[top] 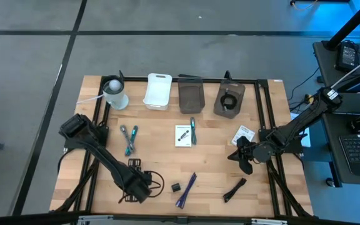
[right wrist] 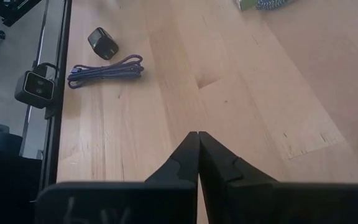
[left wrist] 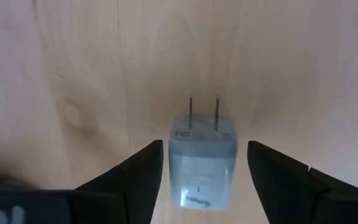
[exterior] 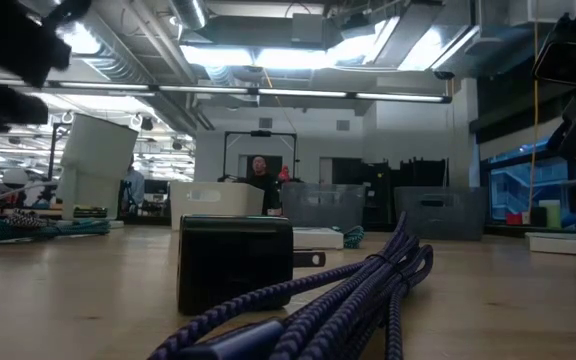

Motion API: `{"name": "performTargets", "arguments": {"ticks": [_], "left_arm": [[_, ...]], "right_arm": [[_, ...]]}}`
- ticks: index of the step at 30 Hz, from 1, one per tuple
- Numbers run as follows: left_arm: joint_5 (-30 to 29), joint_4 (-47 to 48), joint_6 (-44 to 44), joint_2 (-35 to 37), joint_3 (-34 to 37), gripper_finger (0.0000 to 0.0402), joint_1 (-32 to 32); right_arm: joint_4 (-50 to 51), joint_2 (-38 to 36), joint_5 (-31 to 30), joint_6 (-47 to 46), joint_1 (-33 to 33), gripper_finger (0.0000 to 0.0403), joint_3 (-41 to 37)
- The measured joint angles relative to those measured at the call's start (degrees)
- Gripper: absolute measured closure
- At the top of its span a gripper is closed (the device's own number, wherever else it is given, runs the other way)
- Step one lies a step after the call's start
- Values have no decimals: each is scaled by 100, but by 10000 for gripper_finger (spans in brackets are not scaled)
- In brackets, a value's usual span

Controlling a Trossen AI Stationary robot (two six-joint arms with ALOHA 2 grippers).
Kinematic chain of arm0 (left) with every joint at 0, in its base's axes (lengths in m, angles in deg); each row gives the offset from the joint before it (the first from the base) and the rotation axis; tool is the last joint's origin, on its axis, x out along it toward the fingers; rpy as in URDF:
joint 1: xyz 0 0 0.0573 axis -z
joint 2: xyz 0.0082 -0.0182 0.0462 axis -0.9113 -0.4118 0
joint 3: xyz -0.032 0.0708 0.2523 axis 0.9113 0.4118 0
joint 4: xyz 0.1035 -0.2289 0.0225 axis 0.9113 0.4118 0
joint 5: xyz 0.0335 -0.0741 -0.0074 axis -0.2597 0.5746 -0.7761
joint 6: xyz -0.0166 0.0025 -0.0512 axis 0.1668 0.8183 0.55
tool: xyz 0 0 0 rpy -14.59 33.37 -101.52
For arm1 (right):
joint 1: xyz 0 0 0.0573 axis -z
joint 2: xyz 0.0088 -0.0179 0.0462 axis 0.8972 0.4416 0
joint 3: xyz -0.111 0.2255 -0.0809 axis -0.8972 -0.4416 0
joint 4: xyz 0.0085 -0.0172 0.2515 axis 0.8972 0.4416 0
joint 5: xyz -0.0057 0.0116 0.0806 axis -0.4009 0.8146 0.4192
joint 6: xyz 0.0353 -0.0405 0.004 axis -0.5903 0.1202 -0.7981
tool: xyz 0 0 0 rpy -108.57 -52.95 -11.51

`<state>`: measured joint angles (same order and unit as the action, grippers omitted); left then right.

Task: Pick and place items into bin
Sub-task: Put the white charger adapter into the white bin

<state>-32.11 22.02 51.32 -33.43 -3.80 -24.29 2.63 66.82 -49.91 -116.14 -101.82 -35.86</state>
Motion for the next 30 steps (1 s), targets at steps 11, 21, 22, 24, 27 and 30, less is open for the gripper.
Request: {"name": "performTargets", "arguments": {"ticks": [11,21,22,24,27,30], "left_arm": [[182,-30,156,-265,-20,215,-33],[601,3,156,-228,-52,258,-114],[620,10,156,-229,-98,258,-132],[601,67,154,-229,-209,258,-193],[542,264,154,-229,-418,258,-310],[491,524,148,-205,-722,258,-437]], "right_arm": [[0,2,-3,0,0,395,0],[0,2,-3,2,0,395,0],[0,2,-2,2,0,395,0],[0,2,-3,11,0,395,0],[0,2,-2,130,0,395,0],[2,2,-1,160,0,395,0]]}}
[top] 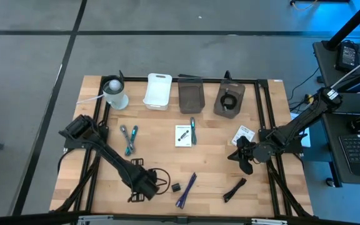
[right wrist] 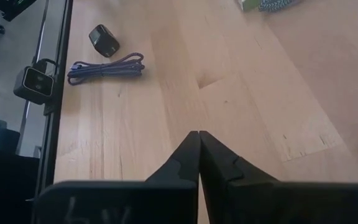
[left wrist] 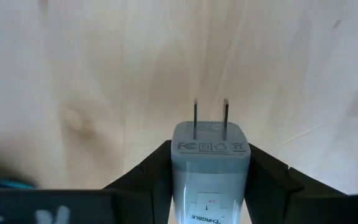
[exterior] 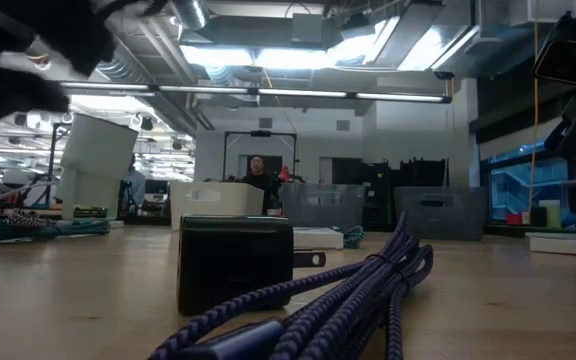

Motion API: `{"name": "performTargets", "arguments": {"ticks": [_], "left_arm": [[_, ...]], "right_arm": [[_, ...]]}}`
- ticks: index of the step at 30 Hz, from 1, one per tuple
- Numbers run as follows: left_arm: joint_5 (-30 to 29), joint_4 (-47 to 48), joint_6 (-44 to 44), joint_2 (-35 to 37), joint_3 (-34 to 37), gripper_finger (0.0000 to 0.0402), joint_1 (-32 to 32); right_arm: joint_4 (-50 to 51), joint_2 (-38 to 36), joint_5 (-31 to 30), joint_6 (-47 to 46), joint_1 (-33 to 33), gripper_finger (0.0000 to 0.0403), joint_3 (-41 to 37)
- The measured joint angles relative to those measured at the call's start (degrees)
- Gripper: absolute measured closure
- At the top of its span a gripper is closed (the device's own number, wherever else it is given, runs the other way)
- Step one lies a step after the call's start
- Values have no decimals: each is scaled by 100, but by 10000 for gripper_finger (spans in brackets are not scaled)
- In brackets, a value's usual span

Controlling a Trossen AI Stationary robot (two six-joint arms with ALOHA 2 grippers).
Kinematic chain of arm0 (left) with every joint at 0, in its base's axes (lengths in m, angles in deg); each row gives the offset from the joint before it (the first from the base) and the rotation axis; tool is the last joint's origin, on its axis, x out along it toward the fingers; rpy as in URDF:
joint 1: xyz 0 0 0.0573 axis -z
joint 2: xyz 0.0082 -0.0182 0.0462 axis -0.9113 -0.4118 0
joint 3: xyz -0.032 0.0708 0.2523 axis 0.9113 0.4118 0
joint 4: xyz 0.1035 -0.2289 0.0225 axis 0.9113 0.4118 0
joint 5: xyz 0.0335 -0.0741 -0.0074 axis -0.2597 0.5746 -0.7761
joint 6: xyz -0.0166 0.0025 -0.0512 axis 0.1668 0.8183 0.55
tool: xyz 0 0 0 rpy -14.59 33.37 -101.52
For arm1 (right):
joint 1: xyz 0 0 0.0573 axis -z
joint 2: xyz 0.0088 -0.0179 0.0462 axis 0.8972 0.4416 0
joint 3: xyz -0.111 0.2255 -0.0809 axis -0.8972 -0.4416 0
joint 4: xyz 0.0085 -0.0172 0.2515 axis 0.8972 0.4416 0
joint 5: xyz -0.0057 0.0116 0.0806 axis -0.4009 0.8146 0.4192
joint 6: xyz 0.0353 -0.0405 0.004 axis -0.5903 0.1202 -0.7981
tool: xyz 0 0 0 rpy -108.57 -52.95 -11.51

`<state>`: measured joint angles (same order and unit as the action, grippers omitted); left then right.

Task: Pick and place items into bin
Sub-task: Put the white charger adapter into the white bin

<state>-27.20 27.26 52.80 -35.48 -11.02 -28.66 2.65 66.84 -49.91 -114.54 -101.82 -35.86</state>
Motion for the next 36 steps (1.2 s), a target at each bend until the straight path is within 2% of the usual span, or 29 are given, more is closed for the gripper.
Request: {"name": "performTargets", "arguments": {"ticks": [6,14,19,23,25,27,30,36], "left_arm": [[-453,33,-371,298,-584,258,-390],[-2146,42,-841,1144,-806,258,-1212],[-2621,38,-1740,1741,-784,258,-2089],[-2532,31,-2812,2016,-782,258,-3002],[-2471,23,-2946,2082,-781,258,-3563],[-2154,16,-3069,2086,-779,258,-4187],[-1467,-105,-3729,2041,-712,258,-5081],[-978,-434,-5337,1705,-561,258,-6514]], "right_arm": [[1,0,0,9,0,395,0],[1,0,2,-11,2,395,2],[-12,0,0,-11,0,395,2],[-39,0,2,-31,0,395,2],[-67,0,-2,-67,2,395,4],[-102,0,-78,-185,17,395,4],[-174,2,-303,-340,87,395,4],[-329,2,-471,-342,407,395,4]]}}
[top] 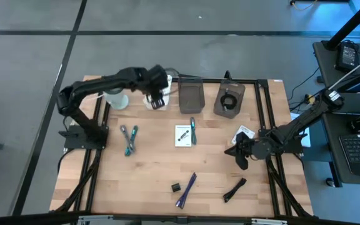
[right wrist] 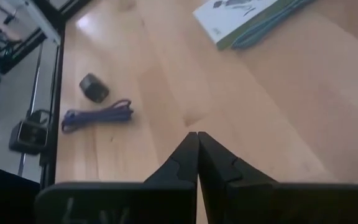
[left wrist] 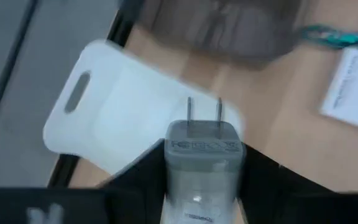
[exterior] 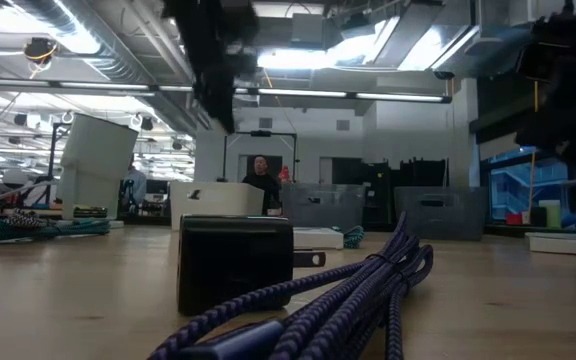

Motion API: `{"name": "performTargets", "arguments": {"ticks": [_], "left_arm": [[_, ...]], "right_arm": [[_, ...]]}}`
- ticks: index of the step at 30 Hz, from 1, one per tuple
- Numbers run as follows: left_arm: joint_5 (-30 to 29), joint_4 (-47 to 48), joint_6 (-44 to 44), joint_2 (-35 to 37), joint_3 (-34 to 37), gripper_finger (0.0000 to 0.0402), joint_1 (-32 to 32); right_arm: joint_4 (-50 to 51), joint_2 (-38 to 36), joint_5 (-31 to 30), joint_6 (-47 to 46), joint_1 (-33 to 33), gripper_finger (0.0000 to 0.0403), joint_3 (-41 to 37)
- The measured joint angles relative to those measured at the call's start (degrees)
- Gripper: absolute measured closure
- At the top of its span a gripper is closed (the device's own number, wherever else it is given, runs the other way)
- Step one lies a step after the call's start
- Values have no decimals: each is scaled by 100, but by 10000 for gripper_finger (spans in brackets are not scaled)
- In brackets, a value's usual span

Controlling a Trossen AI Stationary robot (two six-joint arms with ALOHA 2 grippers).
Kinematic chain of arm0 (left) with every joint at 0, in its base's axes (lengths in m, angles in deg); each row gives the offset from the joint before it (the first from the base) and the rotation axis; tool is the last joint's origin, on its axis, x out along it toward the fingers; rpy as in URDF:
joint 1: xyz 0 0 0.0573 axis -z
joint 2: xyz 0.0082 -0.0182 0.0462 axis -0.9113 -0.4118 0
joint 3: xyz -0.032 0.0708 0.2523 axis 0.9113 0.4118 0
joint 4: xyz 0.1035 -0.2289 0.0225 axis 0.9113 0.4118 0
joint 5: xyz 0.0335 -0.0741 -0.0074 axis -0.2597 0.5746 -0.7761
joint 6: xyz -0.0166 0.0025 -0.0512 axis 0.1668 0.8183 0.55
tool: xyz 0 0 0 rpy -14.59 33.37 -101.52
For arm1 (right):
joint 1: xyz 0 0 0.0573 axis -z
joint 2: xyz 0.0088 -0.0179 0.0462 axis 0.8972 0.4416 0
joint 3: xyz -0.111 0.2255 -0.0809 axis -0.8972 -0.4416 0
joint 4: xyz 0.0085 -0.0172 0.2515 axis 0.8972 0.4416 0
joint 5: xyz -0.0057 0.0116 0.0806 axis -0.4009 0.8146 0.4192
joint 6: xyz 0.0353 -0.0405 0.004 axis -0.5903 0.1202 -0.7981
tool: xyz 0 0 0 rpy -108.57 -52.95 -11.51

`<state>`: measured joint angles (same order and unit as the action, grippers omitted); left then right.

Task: Pick and place items into bin
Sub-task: Put the white charger adapter into the white bin

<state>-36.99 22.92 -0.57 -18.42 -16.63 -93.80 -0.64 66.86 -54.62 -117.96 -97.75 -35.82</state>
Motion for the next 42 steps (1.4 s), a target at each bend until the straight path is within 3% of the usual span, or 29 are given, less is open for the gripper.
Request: {"name": "performTargets", "arguments": {"ticks": [7,16,28,42], "left_arm": [[424,-192,-1160,-883,0,258,-1045],[291,-607,-2336,-1949,0,258,-1292],[324,-656,-2871,-2116,0,205,-1290],[105,-605,-2606,-2114,-231,215,-1288]], "right_arm": [[-94,-1,-4,-12,465,395,0],[-428,-2,-1,-17,964,395,0],[-500,-4,7,-15,1393,395,0],[-477,-4,10,46,1661,395,0]]}}
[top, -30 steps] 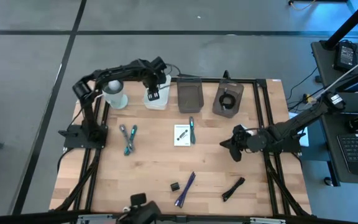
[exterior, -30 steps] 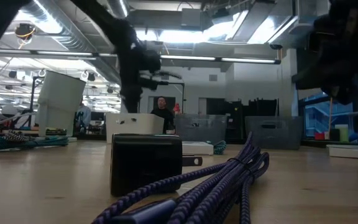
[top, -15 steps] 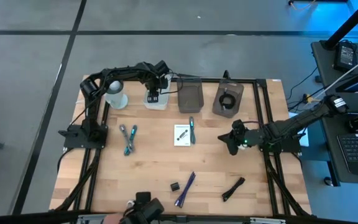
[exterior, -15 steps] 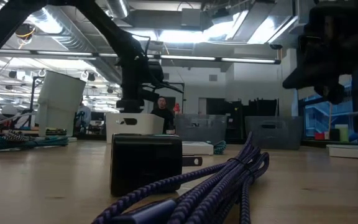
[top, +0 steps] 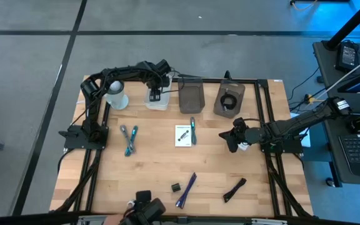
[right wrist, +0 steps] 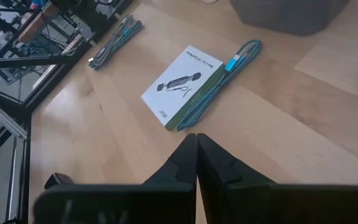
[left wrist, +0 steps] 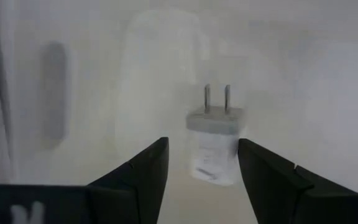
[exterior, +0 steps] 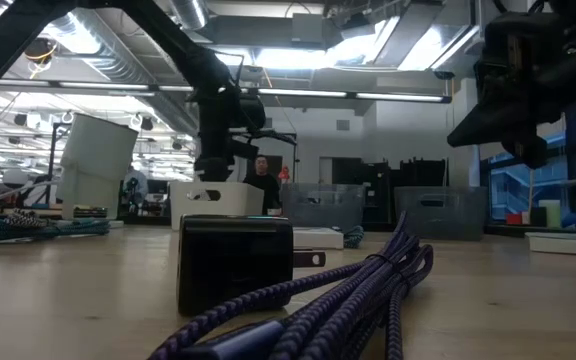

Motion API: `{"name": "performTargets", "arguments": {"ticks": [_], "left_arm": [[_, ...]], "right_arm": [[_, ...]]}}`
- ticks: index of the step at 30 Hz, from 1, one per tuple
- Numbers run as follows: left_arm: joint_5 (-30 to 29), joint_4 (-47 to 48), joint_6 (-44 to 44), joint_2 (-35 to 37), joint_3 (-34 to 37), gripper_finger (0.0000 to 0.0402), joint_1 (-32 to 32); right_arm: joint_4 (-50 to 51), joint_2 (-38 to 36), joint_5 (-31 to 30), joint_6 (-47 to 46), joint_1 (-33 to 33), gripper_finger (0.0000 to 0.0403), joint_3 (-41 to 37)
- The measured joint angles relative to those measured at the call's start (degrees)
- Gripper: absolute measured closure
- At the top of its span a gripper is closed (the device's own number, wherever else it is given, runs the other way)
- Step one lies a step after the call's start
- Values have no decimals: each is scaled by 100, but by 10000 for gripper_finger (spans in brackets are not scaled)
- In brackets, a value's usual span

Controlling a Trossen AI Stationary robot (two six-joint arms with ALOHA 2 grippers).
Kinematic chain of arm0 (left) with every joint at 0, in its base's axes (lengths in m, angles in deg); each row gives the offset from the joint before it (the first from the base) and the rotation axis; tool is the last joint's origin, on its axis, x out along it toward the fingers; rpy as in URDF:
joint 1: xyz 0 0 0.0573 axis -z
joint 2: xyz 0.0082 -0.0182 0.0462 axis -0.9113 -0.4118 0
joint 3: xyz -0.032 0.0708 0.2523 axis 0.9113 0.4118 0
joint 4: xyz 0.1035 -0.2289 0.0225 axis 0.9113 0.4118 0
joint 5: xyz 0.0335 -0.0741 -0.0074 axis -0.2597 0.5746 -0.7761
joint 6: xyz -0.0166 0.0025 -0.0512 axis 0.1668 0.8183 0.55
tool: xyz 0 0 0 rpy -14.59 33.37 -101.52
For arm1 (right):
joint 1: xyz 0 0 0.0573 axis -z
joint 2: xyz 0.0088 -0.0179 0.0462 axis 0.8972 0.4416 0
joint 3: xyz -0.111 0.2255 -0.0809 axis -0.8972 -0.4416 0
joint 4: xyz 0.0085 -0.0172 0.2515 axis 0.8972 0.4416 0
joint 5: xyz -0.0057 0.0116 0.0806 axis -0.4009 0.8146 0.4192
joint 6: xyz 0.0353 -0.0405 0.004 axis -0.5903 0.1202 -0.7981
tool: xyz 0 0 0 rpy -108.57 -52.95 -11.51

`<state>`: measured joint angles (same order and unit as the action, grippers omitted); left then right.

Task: Pick and place items into bin
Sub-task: Put the white charger adapter into the white bin, then put the right blue charger cable into the right black bin

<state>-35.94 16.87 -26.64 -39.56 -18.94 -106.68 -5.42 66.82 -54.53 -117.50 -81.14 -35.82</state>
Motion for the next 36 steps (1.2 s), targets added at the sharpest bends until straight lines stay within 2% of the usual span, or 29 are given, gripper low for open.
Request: {"name": "performTargets", "arguments": {"ticks": [4,9,16,21,24,28,36], "left_arm": [[46,245,303,125,-315,224,1],[208,480,910,516,-536,249,89],[650,778,2296,1296,-539,321,484],[813,758,3104,1791,-539,392,1117],[807,735,3449,1995,-539,399,1628],[790,617,3893,2163,-450,400,2369],[583,-623,4205,2452,662,400,3715]], "right_arm": [[55,0,7,12,0,395,0],[53,0,16,471,0,395,0],[46,0,17,595,-2,395,0],[55,0,17,604,-2,395,0],[77,0,15,623,-4,395,-1],[94,0,12,1207,-4,395,-2],[76,0,5,1907,-2,395,-4]]}}
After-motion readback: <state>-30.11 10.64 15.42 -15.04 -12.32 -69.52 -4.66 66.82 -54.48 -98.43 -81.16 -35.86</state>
